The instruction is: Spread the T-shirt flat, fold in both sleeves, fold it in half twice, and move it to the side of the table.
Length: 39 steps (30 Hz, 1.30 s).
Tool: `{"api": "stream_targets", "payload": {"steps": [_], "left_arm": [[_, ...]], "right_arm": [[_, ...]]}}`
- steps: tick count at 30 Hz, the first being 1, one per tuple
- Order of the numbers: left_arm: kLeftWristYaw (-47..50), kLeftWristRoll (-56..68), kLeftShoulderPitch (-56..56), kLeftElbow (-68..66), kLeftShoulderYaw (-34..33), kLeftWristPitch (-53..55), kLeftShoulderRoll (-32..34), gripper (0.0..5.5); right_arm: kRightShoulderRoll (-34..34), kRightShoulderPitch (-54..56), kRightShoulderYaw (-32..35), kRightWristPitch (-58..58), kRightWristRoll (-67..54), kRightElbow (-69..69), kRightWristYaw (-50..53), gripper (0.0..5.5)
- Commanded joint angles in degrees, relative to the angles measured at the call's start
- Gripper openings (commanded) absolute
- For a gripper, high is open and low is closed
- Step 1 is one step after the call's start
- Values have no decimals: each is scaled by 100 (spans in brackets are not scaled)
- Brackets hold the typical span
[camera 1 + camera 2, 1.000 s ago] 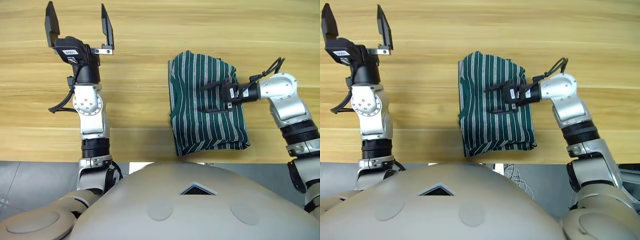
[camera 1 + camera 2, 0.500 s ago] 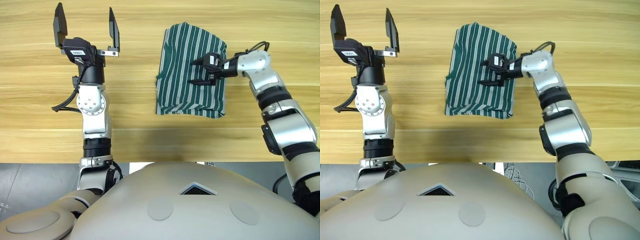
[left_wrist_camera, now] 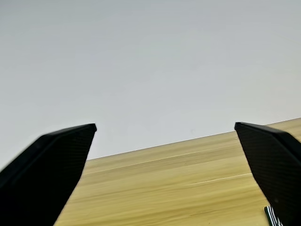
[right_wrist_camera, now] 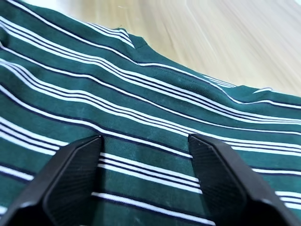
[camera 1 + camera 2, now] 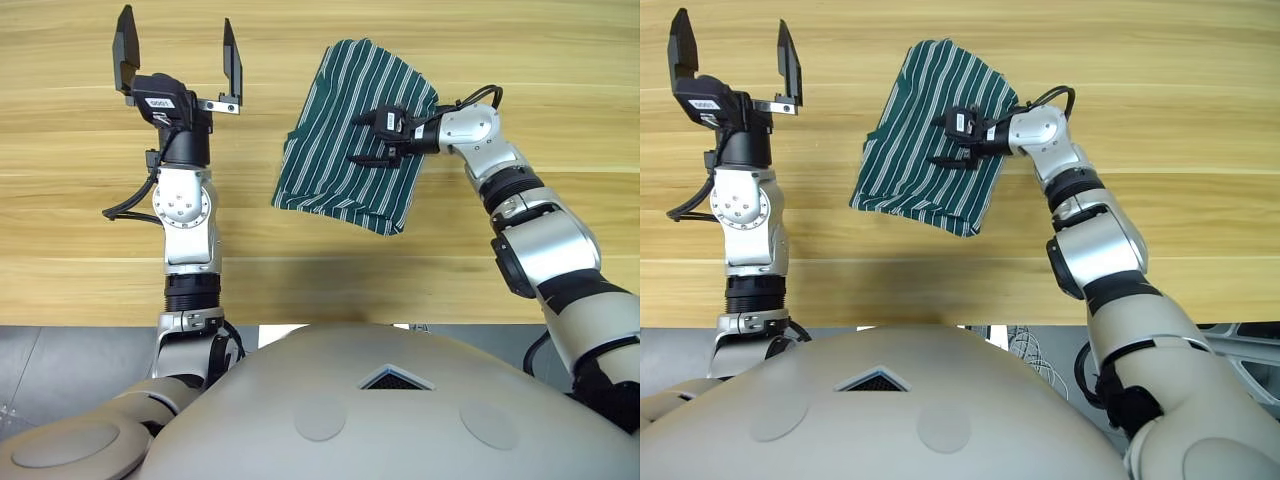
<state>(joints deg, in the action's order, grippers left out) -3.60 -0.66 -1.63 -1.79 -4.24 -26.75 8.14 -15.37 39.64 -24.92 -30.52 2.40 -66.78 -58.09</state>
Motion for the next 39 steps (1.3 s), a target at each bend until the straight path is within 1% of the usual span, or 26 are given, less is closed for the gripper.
{"api": "stream_targets", "payload": {"steps": [1, 5, 10, 12, 15, 17, 19, 21, 22, 24, 26, 28, 29, 32, 35, 39], "left_arm": [[-93, 29, -69, -67, -13, -2, 78, 539], [-143, 39, -182, -315, 9, -77, 77, 539], [-263, 37, -238, -363, 56, -88, 118, 539], [-316, 16, -228, -360, 67, -80, 145, 539], [-570, -116, -207, -350, 186, -46, 373, 539], [-1189, -100, -113, -357, 394, -170, 809, 539], [-2315, -34, 99, -542, 645, -487, 1728, 539], [-3360, 326, 432, -585, 608, -624, 2646, 539], [-3910, 557, 704, -489, 519, -555, 3170, 540], [-4690, 911, 1295, -135, 314, -344, 3986, 540], [-4975, 1014, 1568, 277, 217, -166, 4340, 540], [-5116, 846, 1624, 575, 386, -29, 4447, 540], [-5168, 727, 1576, 647, 550, 28, 4393, 540], [-5116, 144, 1305, 713, 1199, 51, 4002, 540], [-4936, -443, 1013, 419, 1629, -200, 3693, 540], [-4657, -997, 769, -128, 2017, -598, 3397, 540]], "right_arm": [[-403, -974, -510, 173, 806, -455, -667, 341], [-619, -857, -407, 48, 715, -439, -939, 341], [-803, -632, -254, -40, 634, -421, -948, 341], [-829, -519, -92, -100, 472, -352, -980, 341], [-816, -408, 577, -94, -393, 116, -1668, 341], [-903, -521, 1118, 191, -1196, 730, -2408, 341], [-1283, -1025, 1499, 266, -1755, 1582, -2959, 341], [-1764, -1653, 1668, -8, -1767, 2177, -3082, 341], [-2091, -1996, 1707, -162, -1623, 2356, -3066, 361], [-2617, -2511, 1889, -300, -1561, 2660, -3029, 399], [-2924, -2778, 2199, -327, -1737, 2875, -2966, 422], [-3139, -2987, 2345, -403, -1750, 2969, -2972, 427], [-3194, -3061, 2325, -467, -1634, 2990, -2930, 427], [-3149, -3082, 2108, -657, -1227, 3125, -2667, 427], [-3030, -3100, 1929, -772, -933, 3282, -2402, 427], [-2864, -3115, 1604, -888, -588, 3405, -2099, 427]]}}
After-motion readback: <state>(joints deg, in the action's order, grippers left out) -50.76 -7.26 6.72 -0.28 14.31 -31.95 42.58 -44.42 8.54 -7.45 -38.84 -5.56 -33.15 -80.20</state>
